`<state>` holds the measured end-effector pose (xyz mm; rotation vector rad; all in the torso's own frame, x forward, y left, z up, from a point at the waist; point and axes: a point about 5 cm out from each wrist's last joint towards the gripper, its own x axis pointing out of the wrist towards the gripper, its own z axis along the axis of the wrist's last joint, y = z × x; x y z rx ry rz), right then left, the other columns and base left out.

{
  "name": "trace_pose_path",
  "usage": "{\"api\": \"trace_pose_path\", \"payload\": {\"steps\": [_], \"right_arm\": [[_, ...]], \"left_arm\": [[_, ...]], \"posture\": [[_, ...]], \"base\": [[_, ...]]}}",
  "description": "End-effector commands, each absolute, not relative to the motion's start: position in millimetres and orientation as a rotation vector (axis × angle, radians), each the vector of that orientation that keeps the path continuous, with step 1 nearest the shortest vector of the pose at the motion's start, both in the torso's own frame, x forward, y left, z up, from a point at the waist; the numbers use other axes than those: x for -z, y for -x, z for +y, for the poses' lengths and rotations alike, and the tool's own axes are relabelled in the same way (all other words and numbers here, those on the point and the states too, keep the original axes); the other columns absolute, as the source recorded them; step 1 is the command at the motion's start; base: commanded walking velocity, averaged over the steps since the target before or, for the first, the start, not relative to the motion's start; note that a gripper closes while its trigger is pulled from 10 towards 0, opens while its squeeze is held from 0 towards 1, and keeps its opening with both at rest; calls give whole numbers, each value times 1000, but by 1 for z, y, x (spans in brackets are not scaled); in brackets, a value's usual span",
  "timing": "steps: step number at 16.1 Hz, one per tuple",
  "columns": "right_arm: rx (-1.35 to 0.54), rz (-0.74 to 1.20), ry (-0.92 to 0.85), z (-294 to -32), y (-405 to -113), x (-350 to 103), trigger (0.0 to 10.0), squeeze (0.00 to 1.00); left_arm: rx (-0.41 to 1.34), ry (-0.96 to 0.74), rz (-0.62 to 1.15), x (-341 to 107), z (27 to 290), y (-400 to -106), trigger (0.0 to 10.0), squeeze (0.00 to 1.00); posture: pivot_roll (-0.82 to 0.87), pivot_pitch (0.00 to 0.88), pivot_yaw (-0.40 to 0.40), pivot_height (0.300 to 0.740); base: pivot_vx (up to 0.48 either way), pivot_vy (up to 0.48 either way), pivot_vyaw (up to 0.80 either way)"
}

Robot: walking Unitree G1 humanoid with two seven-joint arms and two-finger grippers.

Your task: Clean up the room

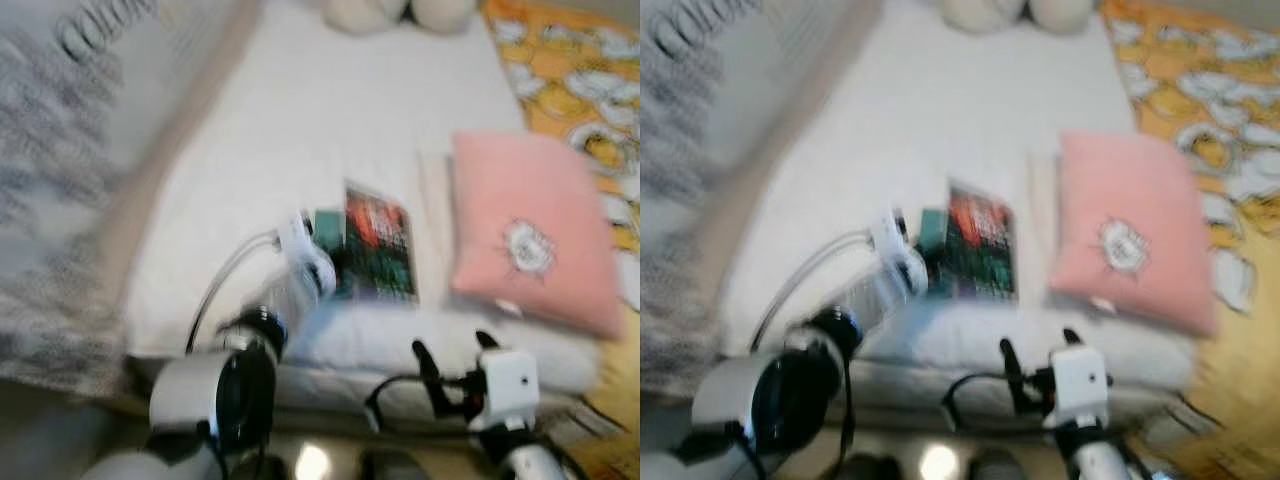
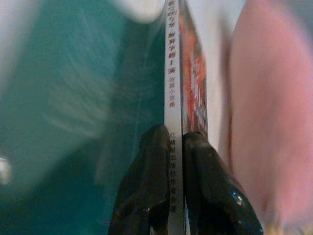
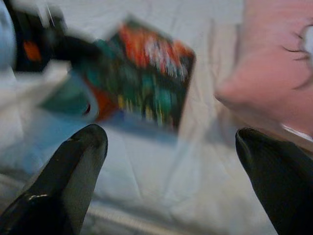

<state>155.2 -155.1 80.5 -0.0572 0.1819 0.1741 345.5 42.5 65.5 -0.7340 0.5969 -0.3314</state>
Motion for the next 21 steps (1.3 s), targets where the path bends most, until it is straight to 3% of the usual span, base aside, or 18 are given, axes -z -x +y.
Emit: {"api": "trace_pose_path", "payload": {"steps": [1, 4, 10, 11, 13, 14, 16, 17, 20, 21], "right_arm": [[-192, 172, 62, -149, -152, -88, 10000, 0], [-171, 184, 63, -153, -150, -93, 10000, 0], [-174, 189, 59, -151, -162, -88, 10000, 0], [-175, 187, 60, -152, -166, -87, 10000, 0], [-179, 183, 63, -153, -169, -86, 10000, 0], [-180, 182, 65, -154, -171, -85, 10000, 0], [-184, 182, 66, -154, -173, -85, 10000, 0], [-197, 179, 68, -152, -176, -84, 10000, 0], [-203, 175, 69, -153, -179, -84, 10000, 0], [-206, 172, 72, -153, -180, -85, 10000, 0]], "left_arm": [[290, 741, 643, -54, 43, -338, 10000, 0], [237, 637, 673, -41, 63, -334, 10000, 0], [508, 221, 115, -160, 57, -392, 10000, 0], [560, 244, 70, -176, 58, -396, 10000, 0], [618, 444, 69, -193, 61, -401, 10000, 0], [617, 673, 89, -199, 68, -404, 10000, 0], [546, 858, 147, -189, 78, -404, 10000, 0], [389, 934, 275, -150, 89, -395, 10000, 0], [282, 904, 442, -100, 90, -375, 10000, 0], [235, 818, 546, -70, 90, -358, 10000, 0]], "posture": [[-389, 236, -34, 740], [-381, 236, -26, 740], [-302, 192, -6, 740], [-288, 182, -7, 740], [-279, 171, -6, 740], [-272, 165, -8, 740], [-262, 158, -11, 740], [-264, 150, -13, 740], [-265, 147, -17, 740], [-272, 145, -20, 740]], "base": [[0, 0, 0], [0, 0, 0], [0, 0, 0], [0, 0, 0], [0, 0, 0], [0, 0, 0], [0, 0, 0], [0, 0, 0], [0, 0, 0], [0, 0, 0]]}}
